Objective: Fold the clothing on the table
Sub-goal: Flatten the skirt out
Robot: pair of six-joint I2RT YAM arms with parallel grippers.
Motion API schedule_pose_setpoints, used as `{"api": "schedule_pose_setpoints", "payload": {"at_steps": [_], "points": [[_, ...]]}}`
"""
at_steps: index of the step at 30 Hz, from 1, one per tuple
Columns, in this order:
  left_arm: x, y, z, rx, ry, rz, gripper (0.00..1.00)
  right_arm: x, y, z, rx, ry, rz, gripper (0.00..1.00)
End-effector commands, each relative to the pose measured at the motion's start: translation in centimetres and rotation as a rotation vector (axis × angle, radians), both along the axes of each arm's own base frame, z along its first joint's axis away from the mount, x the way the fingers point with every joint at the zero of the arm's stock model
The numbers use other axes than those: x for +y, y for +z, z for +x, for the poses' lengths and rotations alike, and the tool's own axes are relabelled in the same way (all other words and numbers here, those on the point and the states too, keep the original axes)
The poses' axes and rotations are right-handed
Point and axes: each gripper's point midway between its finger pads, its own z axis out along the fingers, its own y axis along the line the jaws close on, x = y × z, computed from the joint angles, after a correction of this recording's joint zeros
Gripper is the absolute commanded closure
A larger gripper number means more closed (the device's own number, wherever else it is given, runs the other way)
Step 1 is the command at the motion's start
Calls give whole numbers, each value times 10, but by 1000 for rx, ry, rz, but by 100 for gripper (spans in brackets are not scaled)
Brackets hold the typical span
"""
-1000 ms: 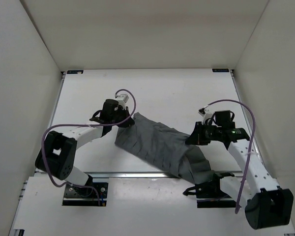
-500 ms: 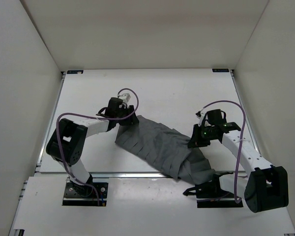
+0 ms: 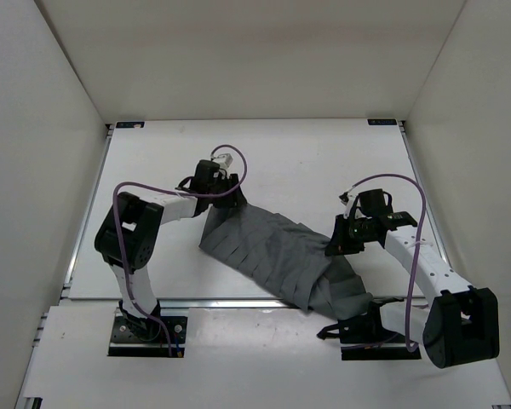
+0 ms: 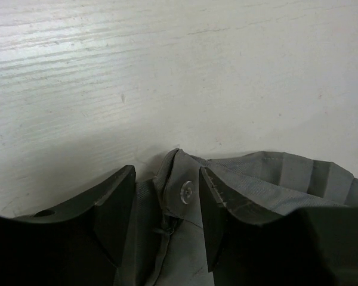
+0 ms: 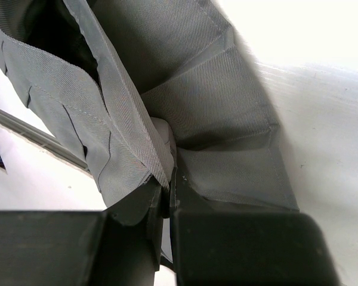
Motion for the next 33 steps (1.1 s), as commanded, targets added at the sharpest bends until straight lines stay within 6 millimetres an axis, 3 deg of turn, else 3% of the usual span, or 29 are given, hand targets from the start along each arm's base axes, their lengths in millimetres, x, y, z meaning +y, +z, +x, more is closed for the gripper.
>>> {"api": "schedule_pose_setpoints", "payload": {"at_steps": [1, 7, 15, 20, 22, 23, 27, 28, 32, 33], "points": [[-16, 25, 5, -57, -38, -54, 43, 0, 5, 9, -39, -1, 11, 100], [-24, 29, 4, -62, -60, -91, 45, 3, 6, 10, -45, 3, 22, 100], [-34, 14, -2, -36, -99, -50, 45, 3, 6, 8, -43, 6, 27, 100], [-36, 18, 4, -79, -96, -38, 46, 3, 9, 10, -53, 14, 29, 100], [-38, 7, 1, -42, -119, -22, 53, 4, 7, 10, -49, 18, 30, 100], [-36, 11, 5, -50, -118, -21, 59, 4, 8, 10, -55, 18, 31, 100], [-36, 15, 0, -68, -105, -40, 95, 4, 7, 10, -49, 10, 30, 100], [-35, 14, -2, -66, -105, -40, 100, 4, 4, 8, -46, 18, 30, 100], [-31, 32, 4, -92, -105, -68, 100, 6, 8, 11, -63, 26, 37, 100], [-31, 48, 4, -113, -103, -90, 100, 7, 15, 17, -89, 35, 40, 100]]}}
